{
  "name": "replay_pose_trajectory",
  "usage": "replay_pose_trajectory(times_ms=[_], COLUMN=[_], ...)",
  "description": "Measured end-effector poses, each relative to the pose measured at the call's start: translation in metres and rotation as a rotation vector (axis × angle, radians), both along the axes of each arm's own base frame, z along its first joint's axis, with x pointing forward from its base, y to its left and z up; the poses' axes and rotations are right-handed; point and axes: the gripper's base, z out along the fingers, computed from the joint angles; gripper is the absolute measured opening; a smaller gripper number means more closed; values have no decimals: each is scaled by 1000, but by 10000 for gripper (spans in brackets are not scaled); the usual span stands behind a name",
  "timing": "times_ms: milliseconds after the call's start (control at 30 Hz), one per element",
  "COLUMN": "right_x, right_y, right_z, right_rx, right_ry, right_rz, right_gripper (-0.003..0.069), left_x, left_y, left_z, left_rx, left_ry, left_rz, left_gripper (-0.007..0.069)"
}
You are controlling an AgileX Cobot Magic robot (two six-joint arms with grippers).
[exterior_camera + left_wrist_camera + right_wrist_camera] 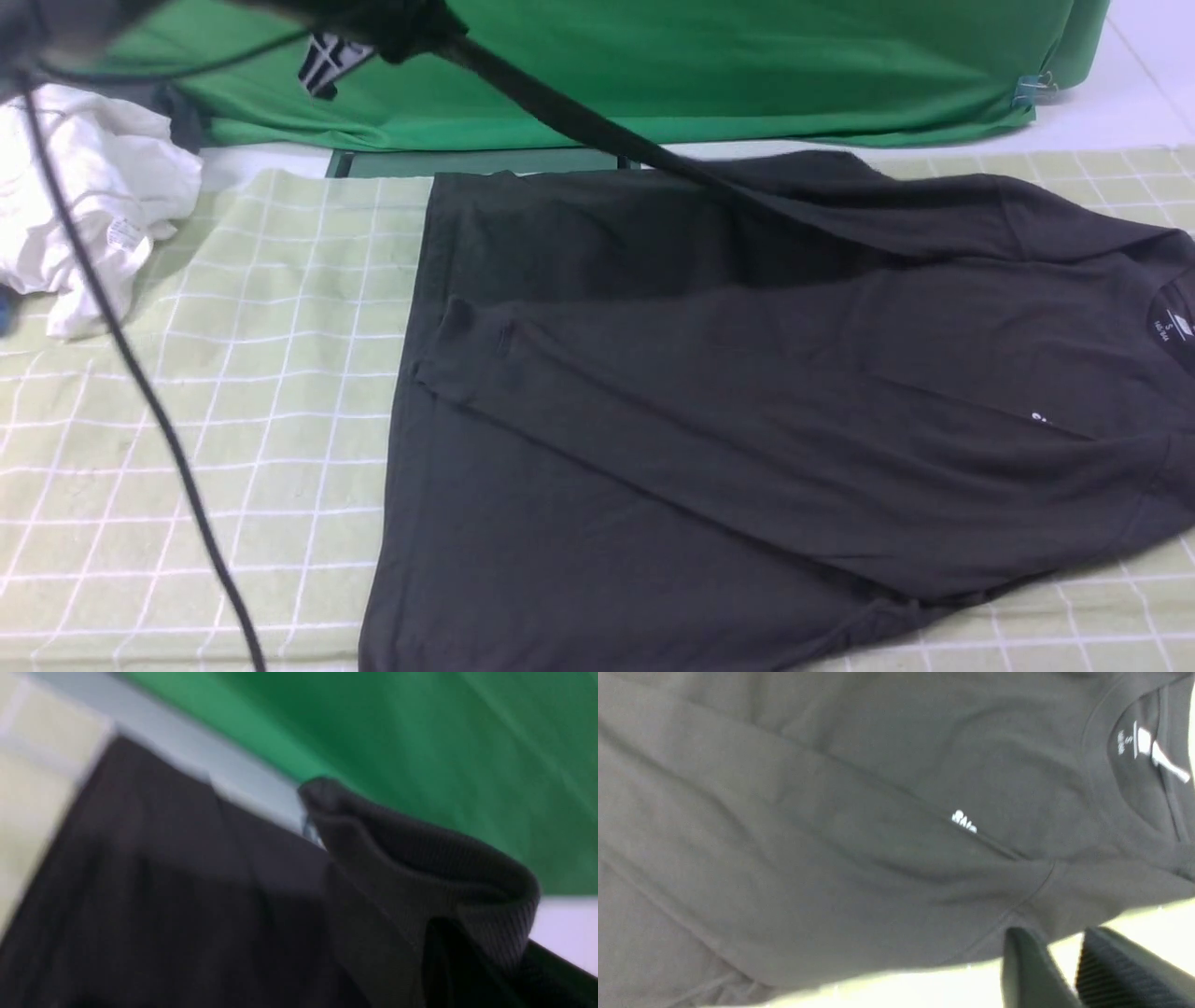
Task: Fold a long-sleeved shirt over a green coffee tablecloth.
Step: 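Fold the left side of the dark shirt inward over its body with the left gripper, then grasp the near edge of the shirt at its hem and shoulder corners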
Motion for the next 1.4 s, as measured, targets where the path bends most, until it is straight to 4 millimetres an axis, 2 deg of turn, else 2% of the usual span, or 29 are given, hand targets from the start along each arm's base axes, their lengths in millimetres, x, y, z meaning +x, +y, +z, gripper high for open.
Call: replay_pose_trajectory(times_ms=[33, 100, 133, 267, 300, 333, 367, 400, 500, 633, 733, 767, 867, 900, 933, 967, 1000, 1033, 1067, 1133, 1267, 1400], right_x=[0, 0, 0, 0, 0, 0, 0, 0, -1, -1, -2, -2, -2, -2, -2, -2, -3, -3, -3, -3, -4, -5], right_y=[0, 0, 0, 0, 0, 0, 0, 0, 0, 0, 0, 0, 1, 1, 1, 1, 1, 1, 1, 1, 1, 1], right_z=[0, 0, 0, 0, 0, 0, 0, 0, -1, -1, -1, -1, -2, -2, -2, -2, -2, -2, -2, -3, -3, -4], right_rx=[-2, -4, -4, -4, -5, -5, -5, -5, -6, -5, 3, 3, 4, 4, 5, 5, 5, 5, 5, 6, 5, 3], right_ry=[2, 1, 0, 0, 1, 1, 3, 4, 17, 19, 23, 25, 32, 32, 32, 33, 36, 36, 39, 46, 58, 71], right_rz=[3, 5, 5, 5, 6, 6, 7, 7, 10, 11, 4, 4, 5, 5, 5, 5, 6, 6, 6, 7, 11, 15], right_gripper=[80, 41, 18, 8, 8, 8, 8, 8, 10, 12, 13, 13, 15, 15, 16, 16, 16, 16, 17, 17, 22, 27], left_x=[-9, -19, -34, -62, -78, -79, -97, -100, -128, -152, -165, -166, -177, -177, -178, -178, -178, -178, -179, -180, -179, -192], left_y=[-4, -10, -17, -27, -31, -31, -34, -34, -33, -31, -31, -31, -29, -29, -28, -28, -29, -29, -29, -30, -29, -25], left_z=[6, 12, 13, 9, 0, -4, -17, -22, -58, -101, -124, -126, -144, -144, -145, -145, -142, -142, -138, -130, -102, -90], left_rx=[13, 44, 100, 131, 127, 130, 129, 133, 148, 173, 185, 186, 203, 205, 218, 218, 229, 229, 242, 265, 332, 387], left_ry=[18, 28, 47, 111, 155, 165, 201, 217, 270, 346, 398, 402, 447, 447, 445, 445, 449, 448, 459, 479, 480, 528], left_rz=[-17, -32, -44, -36, -36, -36, -38, -38, -30, -29, -33, -33, -35, -38, -57, -57, -78, -78, -105, -141, -228, -315], left_gripper=[23, 23, 23, 23, 23, 23, 23, 23, 24, 25, 32, 32, 81, 90, 147, 147, 222, 222, 296, 389, 535, 580])
